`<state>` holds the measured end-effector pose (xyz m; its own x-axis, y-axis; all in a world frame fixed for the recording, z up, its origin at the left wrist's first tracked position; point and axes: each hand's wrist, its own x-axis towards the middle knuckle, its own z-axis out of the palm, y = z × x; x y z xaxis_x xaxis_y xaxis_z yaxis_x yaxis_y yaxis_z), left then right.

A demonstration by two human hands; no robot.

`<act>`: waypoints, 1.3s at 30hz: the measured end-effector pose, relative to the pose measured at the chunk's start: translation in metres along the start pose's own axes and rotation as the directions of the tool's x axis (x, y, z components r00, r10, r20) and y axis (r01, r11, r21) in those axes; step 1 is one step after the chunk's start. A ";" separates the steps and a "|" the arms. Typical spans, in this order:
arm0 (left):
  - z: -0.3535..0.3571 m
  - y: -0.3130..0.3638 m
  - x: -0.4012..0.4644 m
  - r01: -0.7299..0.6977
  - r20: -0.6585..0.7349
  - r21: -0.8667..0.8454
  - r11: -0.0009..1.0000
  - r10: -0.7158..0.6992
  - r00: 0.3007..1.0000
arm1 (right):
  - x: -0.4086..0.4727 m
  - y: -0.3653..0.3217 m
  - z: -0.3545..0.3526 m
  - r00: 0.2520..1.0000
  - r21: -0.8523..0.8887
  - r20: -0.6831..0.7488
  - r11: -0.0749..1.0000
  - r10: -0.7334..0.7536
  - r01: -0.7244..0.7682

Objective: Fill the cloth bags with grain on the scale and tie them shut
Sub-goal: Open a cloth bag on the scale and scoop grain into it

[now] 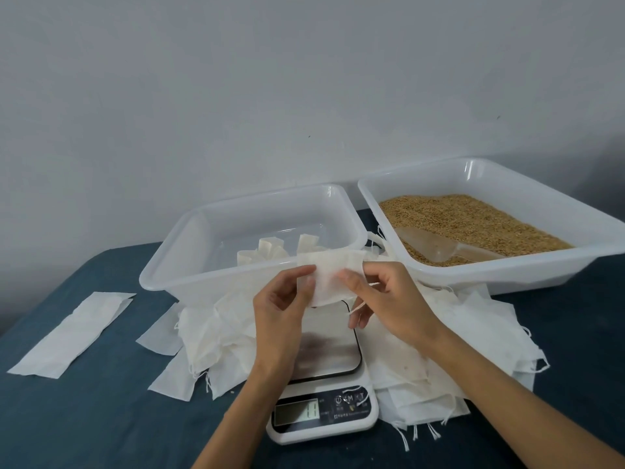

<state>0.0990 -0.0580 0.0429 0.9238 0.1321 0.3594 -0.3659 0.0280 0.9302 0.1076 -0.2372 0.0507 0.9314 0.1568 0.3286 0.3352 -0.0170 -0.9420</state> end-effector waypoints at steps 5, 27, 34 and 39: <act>-0.002 -0.001 0.005 0.054 -0.075 -0.044 0.998 -0.057 0.996 | -0.001 -0.003 -0.003 0.999 -0.021 -0.038 1.000 -0.010 0.009; 0.006 0.012 -0.013 -0.240 0.334 0.471 0.849 0.080 0.939 | 0.004 -0.073 -0.015 0.863 -0.319 0.396 0.928 0.314 -0.192; 0.008 0.018 -0.005 -0.001 0.280 0.170 0.986 -0.048 0.959 | 0.026 -0.104 -0.029 0.945 -0.482 0.288 0.876 0.158 0.000; 0.000 0.016 0.008 0.045 0.352 0.126 0.991 -0.087 0.932 | 0.056 -0.075 -0.133 0.995 -0.852 -0.094 0.515 0.031 -0.096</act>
<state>0.1008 -0.0569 0.0609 0.9323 -0.2283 0.2804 -0.3072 -0.0910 0.9473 0.1538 -0.3586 0.1487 0.9505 0.0627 0.3042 0.2039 -0.8648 -0.4588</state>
